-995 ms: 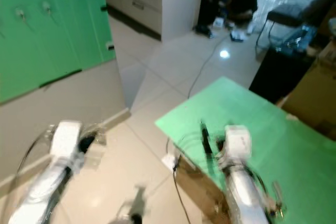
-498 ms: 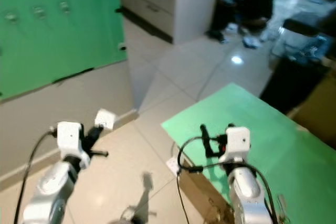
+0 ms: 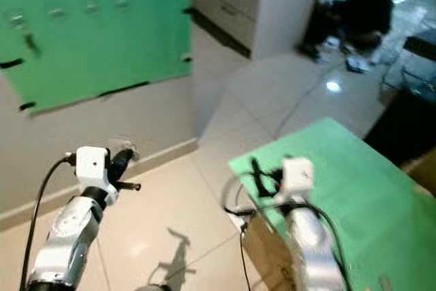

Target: Hang keys on a hook

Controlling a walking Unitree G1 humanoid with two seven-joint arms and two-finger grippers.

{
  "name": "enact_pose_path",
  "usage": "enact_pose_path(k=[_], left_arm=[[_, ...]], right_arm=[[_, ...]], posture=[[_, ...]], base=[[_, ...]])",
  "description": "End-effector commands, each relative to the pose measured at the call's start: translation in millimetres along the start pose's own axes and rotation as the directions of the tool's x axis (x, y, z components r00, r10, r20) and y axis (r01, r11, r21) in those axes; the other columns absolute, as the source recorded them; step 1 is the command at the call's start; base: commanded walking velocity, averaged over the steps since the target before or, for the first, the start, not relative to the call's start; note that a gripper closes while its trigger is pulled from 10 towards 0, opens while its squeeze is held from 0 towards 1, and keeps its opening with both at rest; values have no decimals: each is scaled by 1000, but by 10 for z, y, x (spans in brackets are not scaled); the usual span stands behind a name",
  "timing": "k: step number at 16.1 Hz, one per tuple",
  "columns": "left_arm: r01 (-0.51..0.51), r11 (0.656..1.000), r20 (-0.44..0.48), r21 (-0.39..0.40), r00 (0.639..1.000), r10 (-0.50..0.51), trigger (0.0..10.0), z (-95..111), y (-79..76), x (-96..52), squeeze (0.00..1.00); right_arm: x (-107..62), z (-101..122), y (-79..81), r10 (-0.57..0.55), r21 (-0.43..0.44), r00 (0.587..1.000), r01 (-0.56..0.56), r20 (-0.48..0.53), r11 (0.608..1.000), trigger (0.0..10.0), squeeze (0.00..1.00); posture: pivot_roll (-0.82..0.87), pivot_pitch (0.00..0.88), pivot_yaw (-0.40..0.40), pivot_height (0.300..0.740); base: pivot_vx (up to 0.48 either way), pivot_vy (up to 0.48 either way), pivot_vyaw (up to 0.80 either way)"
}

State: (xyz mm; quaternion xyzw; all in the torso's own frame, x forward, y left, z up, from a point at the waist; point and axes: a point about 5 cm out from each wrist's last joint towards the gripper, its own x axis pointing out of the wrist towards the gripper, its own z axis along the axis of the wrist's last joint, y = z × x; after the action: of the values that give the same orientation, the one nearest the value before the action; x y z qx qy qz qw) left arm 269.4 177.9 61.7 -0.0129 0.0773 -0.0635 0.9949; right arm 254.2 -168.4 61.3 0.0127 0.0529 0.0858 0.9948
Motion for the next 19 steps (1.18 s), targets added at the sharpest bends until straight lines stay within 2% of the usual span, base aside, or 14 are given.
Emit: enact_pose_path(k=[1, 3, 6, 8, 11, 12, 14, 15, 16, 17, 19], left_arm=[[-1, 1000, 43, 18, 999, 0, 10000, 112, -50, 99, 0], [-6, 1000, 112, 4, 994, 5, 10000, 304, -124, 171, 0], [-5, 1000, 119, 14, 993, 3, 10000, 383, -210, 212, 0], [-4, 999, 131, 51, 991, -3, 10000, 432, -235, 235, 0], [-23, 997, 68, 80, 998, 17, 10000, 310, -120, 158, 0], [-18, 997, 38, 73, 999, 15, 10000, 254, -91, 124, 0], [-35, 999, 20, 26, 999, 34, 10000, 212, -36, -4, 0], [-39, 999, 1, -17, 999, 39, 10000, 154, -11, -127, 0], [-45, 998, 33, -47, 998, 46, 10000, 163, 14, -215, 0], [-50, 997, 56, -54, 997, 53, 10000, 177, 26, -230, 0], [-67, 998, 97, 4, 993, 66, 10000, 239, 59, -157, 0]], right_arm=[[-17, -7, -54, -17, -7, 1000, 17, -3, 1000, 10000, 0], [2, -9, -44, -5, -8, 1000, 5, -5, 1000, 10000, 0], [45, 15, -11, 34, -62, 999, -34, 0, 998, 10000, 0], [63, 67, 69, 68, -63, 998, -67, 18, 996, 10000, 106], [80, 80, 20, 12, 17, 1000, -12, 22, 1000, 10000, 106], [66, 77, -33, -48, 87, 999, 46, 22, 995, 10000, 114], [5, 79, -136, -128, 132, 991, 124, 26, 984, 10000, 114], [-79, 107, -224, -189, 129, 980, 181, 55, 975, 10000, 114], [-153, 139, -262, -209, 78, 974, 202, 86, 976, 10000, 114], [-170, 148, -261, -201, 55, 975, 197, 97, 979, 10000, 114], [-157, 120, -256, -177, 43, 981, 174, 76, 984, 10000, 110]], posture=[[23, 0, -27, 740], [25, 0, -29, 740], [29, 0, -27, 740], [33, 0, -24, 740], [40, 0, -18, 740], [41, 0, -18, 740], [32, 0, -13, 740], [34, 0, -15, 740], [34, 0, -15, 740], [31, 0, -18, 740], [33, 0, -23, 740]], base=[[0, 0, 425], [0, 0, 431], [0, 0, 502], [0, 0, 538], [0, 0, 535], [0, 0, 531], [0, 0, 525], [0, 0, 531], [0, 0, 544], [0, 0, 550], [0, 0, 563]])
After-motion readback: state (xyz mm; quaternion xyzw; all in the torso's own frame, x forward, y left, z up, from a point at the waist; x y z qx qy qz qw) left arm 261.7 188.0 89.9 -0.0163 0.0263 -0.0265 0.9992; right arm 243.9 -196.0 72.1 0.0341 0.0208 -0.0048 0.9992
